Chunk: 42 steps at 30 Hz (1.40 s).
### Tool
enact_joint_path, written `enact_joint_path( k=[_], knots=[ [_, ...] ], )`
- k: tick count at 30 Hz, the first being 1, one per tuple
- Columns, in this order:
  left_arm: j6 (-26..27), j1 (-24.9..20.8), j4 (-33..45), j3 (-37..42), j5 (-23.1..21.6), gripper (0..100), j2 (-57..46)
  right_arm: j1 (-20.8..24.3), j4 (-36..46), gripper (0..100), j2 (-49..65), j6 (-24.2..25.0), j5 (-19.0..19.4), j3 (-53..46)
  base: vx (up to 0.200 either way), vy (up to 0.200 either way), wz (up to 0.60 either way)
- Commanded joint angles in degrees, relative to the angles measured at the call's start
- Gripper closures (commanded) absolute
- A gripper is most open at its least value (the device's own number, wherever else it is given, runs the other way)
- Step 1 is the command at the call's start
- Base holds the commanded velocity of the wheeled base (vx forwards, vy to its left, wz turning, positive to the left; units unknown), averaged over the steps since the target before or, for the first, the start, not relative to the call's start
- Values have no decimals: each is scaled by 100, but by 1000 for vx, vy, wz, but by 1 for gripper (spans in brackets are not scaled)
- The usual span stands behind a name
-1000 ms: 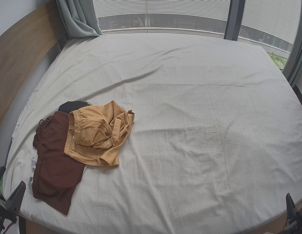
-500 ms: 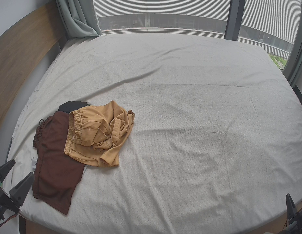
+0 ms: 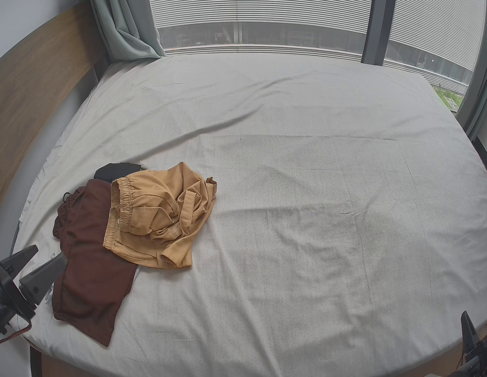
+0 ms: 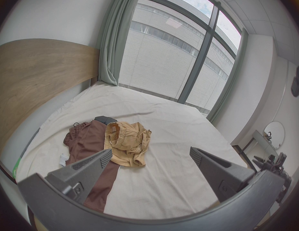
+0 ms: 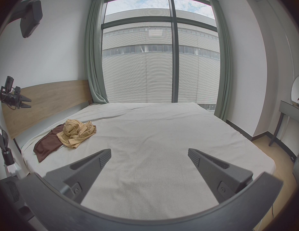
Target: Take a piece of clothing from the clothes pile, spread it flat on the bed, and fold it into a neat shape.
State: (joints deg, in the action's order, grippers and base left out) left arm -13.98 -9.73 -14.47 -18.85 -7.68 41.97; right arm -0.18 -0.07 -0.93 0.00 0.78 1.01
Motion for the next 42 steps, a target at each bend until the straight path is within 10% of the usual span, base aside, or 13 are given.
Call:
enact_joint_path(
  k=[1, 42],
  knots=[
    [-175, 41, -284, -40, -49, 0, 540, 1, 7, 0, 49, 0, 1, -101, 0, 0, 0],
    [-395, 1157, -2385, -23, -1579, 0, 3203, 1, -1, 0, 49, 0, 1, -101, 0, 0, 0]
  ],
)
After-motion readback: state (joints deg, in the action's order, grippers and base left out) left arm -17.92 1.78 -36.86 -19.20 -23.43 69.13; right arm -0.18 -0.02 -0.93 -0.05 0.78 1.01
